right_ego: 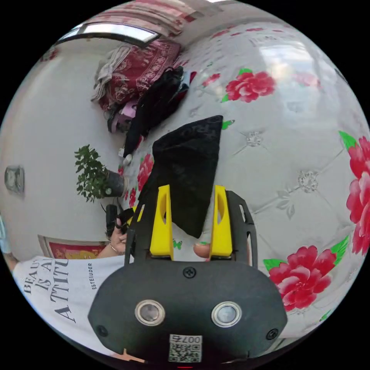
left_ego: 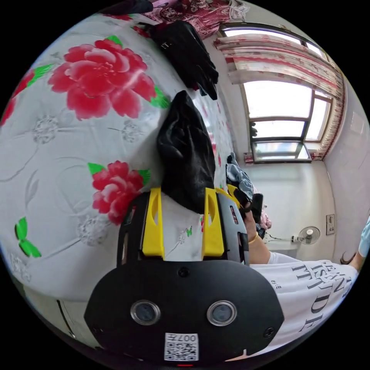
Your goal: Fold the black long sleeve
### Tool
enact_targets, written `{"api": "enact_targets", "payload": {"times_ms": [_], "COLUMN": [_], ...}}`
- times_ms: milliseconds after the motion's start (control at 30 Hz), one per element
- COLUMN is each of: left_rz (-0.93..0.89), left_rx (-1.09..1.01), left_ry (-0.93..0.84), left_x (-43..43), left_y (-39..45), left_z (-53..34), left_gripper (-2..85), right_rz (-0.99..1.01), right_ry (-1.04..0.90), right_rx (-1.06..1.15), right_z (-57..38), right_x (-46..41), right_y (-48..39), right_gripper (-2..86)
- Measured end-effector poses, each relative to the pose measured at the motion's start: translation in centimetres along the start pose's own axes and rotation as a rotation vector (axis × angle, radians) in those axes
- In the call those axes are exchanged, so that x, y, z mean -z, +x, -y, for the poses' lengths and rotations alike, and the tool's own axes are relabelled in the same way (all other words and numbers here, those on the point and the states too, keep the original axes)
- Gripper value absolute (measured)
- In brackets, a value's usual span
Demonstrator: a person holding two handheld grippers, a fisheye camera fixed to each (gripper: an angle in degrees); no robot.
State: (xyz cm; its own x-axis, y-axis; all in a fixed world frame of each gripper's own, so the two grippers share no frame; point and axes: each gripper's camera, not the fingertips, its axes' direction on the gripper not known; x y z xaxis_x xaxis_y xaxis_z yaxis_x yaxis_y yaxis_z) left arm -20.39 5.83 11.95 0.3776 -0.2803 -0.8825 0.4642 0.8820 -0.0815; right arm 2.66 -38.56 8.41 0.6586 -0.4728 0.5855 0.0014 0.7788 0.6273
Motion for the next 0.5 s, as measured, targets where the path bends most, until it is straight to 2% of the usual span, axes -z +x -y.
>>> {"api": "enact_targets", "payload": {"times_ms": [133, 167, 300, 367, 500], "left_rz": [0.092, 0.064, 0.071, 0.091, 0.148], "left_rx": [0.027, 0.024, -0.044, -0.045, 0.057], "left_ry": [-0.031, -0.041, -0.047, 0.026, 0.209], "left_x": [-1.6, -1.7, -1.1, 1.2, 7.5], "left_y": [0.3, 0.1, 0.6, 0.2, -2.8], "left_z": [1.7, 2.2, 2.6, 2.5, 2.2], "left_gripper": [9.7, 7.9, 5.5, 5.2, 5.1], "right_rz": [0.101, 0.150, 0.180, 0.082, 0.151], "right_ry": [0.050, 0.065, -0.014, -0.070, -0.166], "right_rx": [-0.133, -0.144, -0.138, -0.091, 0.004], "right_z": [1.5, 2.0, 4.5, 6.6, 10.1], "right_x": [-3.4, -4.6, -10.4, -14.7, -23.7], "right_y": [4.3, 4.6, 3.0, 0.0, -5.7], "right_gripper": [11.5, 11.3, 10.0, 8.9, 8.1]}}
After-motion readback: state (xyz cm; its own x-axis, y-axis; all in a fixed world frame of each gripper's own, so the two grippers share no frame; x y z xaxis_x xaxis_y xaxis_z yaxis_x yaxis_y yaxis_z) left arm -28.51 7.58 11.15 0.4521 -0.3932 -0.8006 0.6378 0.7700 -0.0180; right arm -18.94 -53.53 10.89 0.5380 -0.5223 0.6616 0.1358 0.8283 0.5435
